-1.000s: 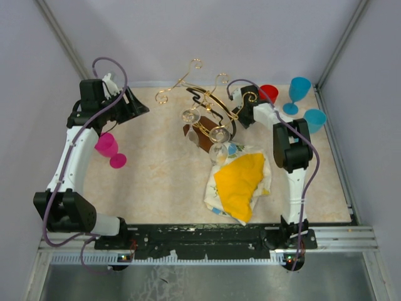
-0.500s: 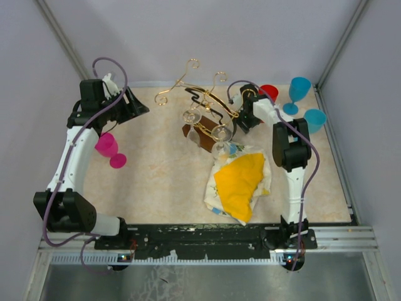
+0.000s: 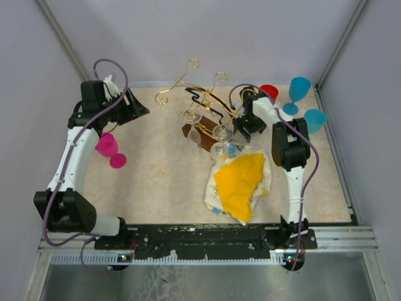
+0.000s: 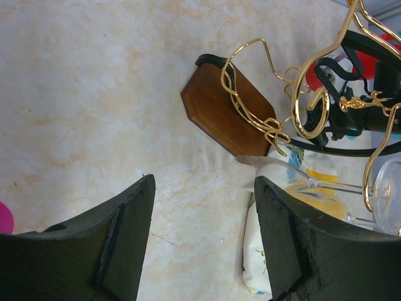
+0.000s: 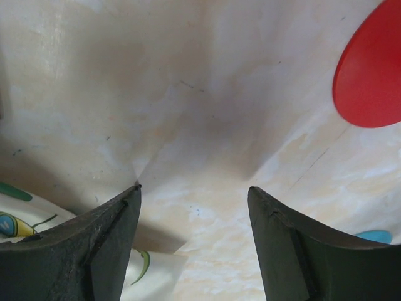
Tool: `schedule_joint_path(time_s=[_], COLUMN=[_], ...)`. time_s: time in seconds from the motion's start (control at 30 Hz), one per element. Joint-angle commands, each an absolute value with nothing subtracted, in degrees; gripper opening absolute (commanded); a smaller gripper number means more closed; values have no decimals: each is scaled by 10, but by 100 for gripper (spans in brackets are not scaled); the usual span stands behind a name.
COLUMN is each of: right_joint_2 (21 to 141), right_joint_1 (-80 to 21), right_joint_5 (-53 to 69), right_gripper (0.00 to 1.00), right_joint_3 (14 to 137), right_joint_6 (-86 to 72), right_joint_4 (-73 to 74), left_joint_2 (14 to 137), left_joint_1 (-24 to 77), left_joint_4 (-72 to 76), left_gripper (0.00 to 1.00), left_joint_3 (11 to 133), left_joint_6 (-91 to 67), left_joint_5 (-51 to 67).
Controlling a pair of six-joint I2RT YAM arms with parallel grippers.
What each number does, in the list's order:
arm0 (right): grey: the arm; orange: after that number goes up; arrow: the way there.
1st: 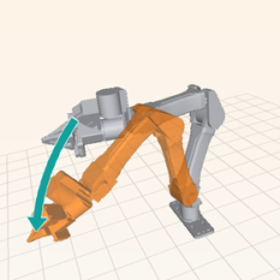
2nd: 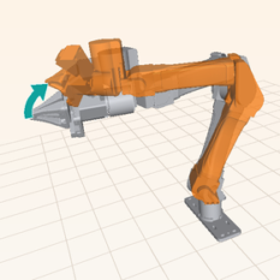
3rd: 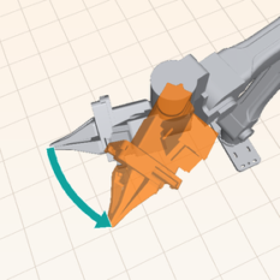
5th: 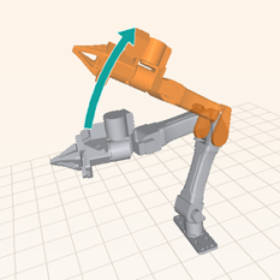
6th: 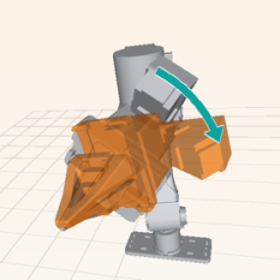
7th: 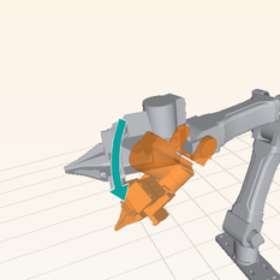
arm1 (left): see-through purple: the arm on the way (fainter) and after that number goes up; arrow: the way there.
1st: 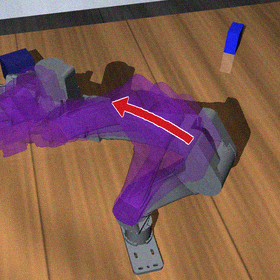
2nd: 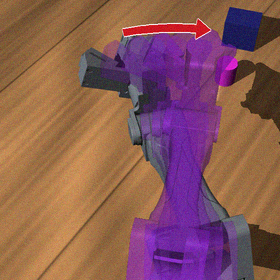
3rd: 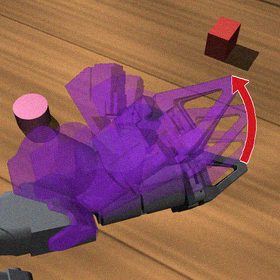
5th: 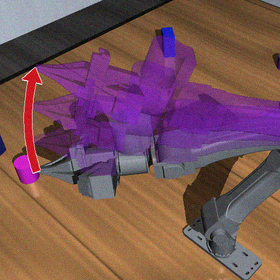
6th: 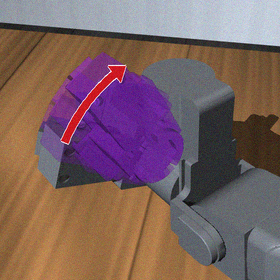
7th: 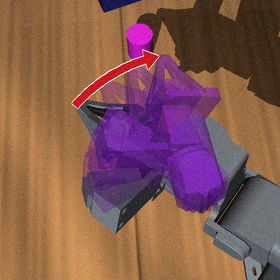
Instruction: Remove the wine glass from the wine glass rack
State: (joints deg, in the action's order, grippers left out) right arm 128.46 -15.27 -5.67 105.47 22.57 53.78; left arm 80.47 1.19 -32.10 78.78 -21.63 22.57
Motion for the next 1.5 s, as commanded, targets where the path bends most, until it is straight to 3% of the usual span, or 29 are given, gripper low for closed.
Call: schedule_joint_path(time_s=[0.0, 1.47], right_joint_2=[1295, 1170], right_joint_1=[-160, -152], right_joint_5=[-60, -85], right_gripper=[70, 82], right_joint_3=[1080, 925], right_joint_6=[208, 140], right_joint_4=[587, 615], left_joint_2=[790, 772], left_joint_1=[11, 11], left_joint_4=[-307, -313], left_gripper=[71, 71], left_joint_3=[782, 765], left_joint_6=[-215, -221], left_joint_5=[232, 244])
